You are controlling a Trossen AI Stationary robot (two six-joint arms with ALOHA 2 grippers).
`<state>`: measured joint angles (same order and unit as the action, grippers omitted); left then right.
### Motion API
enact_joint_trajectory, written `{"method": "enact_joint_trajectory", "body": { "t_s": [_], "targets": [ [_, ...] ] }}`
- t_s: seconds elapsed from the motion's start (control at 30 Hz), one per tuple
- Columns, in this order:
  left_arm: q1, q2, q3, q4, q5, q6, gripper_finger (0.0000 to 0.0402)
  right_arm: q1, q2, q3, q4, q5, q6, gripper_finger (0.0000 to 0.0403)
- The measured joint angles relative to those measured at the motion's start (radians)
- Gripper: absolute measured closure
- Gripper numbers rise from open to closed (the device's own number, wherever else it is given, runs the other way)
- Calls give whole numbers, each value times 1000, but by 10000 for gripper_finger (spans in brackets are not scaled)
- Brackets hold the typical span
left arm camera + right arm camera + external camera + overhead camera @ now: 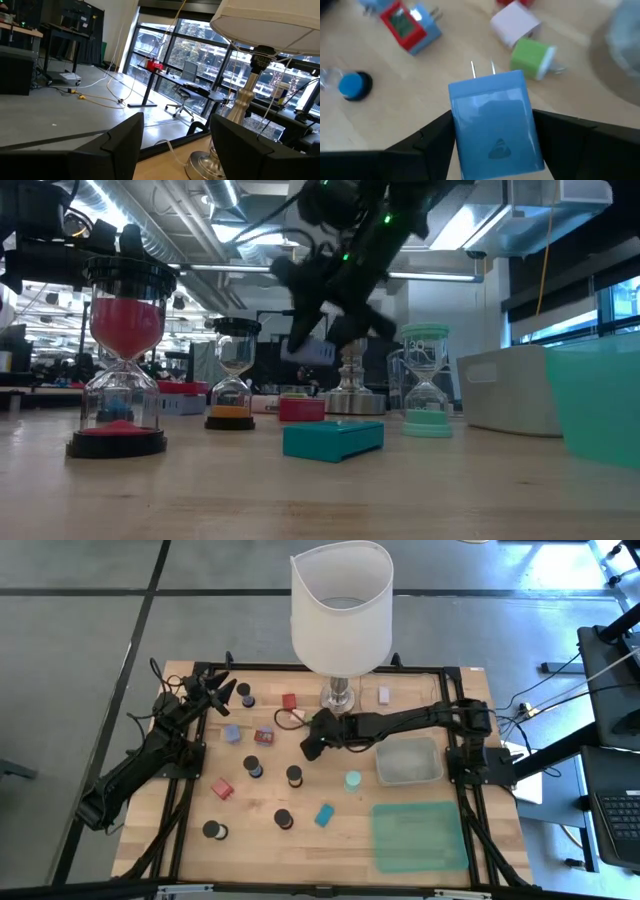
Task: Pick & Place Office items
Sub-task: Put the purple charger adapter into the gray bin
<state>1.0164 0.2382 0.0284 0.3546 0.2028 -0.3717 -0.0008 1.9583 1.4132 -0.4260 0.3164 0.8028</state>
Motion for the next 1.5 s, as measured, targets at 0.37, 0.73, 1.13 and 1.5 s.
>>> {"method": "enact_joint_trajectory", "body": {
  "t_s": [0.37, 0.73, 1.13, 1.5],
  "targets": [
    [0, 0, 0, -1, 0, 0, 175, -19, -160, 1, -285, 5, 133, 163],
    [0, 0, 0, 0, 0, 0, 175, -11, -293, 1, -675, 11, 365, 165],
    [0, 0, 0, 0, 0, 0, 176, 123, -476, -181, -786, 107, 676, 177],
    [0, 0, 0, 0, 0, 0, 176, 253, -594, -390, -778, 42, 1037, 175]
  ]
}}
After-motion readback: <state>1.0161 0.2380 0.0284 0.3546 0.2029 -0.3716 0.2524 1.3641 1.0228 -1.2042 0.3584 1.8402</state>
